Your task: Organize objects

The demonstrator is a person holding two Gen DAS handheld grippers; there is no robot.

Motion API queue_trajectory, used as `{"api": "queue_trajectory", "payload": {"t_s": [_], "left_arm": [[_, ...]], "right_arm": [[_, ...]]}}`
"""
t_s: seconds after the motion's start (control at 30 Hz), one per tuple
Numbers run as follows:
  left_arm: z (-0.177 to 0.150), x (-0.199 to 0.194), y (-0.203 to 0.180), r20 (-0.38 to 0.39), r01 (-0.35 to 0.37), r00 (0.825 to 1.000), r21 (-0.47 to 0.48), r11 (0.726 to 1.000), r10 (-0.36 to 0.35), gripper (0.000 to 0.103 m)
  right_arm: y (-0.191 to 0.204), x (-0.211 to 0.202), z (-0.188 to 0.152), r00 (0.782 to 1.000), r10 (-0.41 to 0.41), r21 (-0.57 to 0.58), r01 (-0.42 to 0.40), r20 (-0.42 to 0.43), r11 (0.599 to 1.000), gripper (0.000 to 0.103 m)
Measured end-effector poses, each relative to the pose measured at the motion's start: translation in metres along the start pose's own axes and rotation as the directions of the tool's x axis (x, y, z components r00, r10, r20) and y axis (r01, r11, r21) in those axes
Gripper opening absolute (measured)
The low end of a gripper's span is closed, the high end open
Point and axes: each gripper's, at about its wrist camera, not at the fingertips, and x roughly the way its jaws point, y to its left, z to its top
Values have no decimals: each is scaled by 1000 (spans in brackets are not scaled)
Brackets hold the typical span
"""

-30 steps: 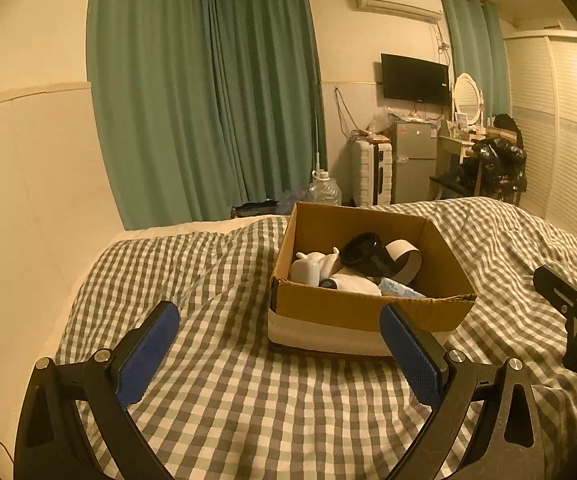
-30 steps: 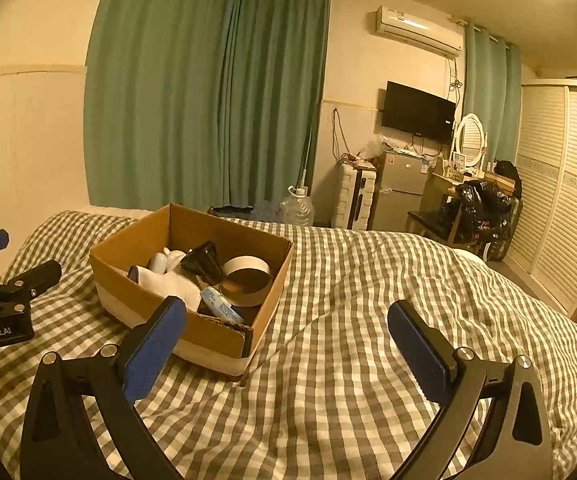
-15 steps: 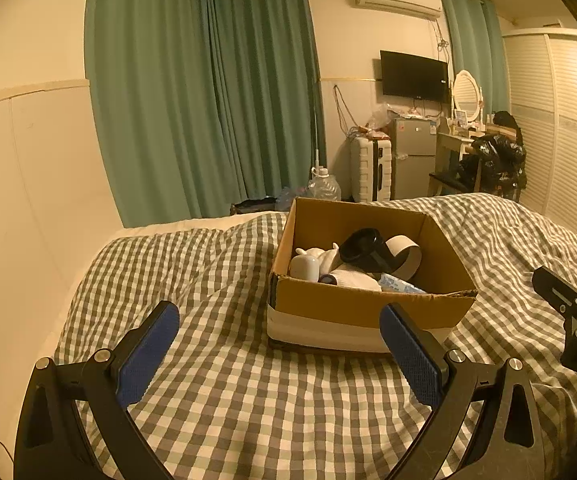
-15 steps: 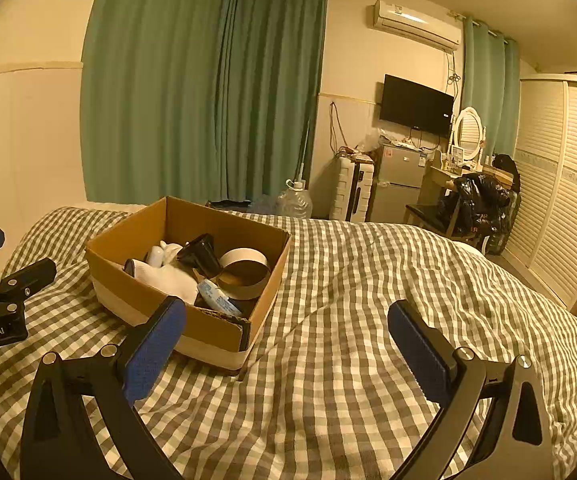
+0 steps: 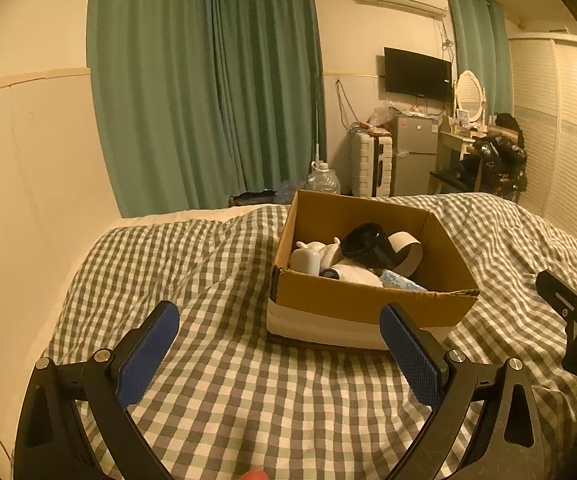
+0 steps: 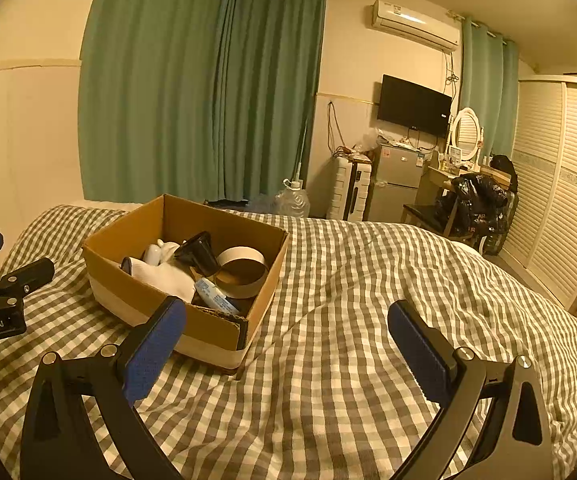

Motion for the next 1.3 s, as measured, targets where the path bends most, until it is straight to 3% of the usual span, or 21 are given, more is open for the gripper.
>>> {"api": "queue_trajectory", "payload": {"t_s": [1.3], "left_arm": [[-2, 2, 2, -5, -27, 1000, 8, 1000, 27, 103]], "right_arm": [[1, 3, -2, 1000, -10, -3, 10, -10, 1000, 101]]}}
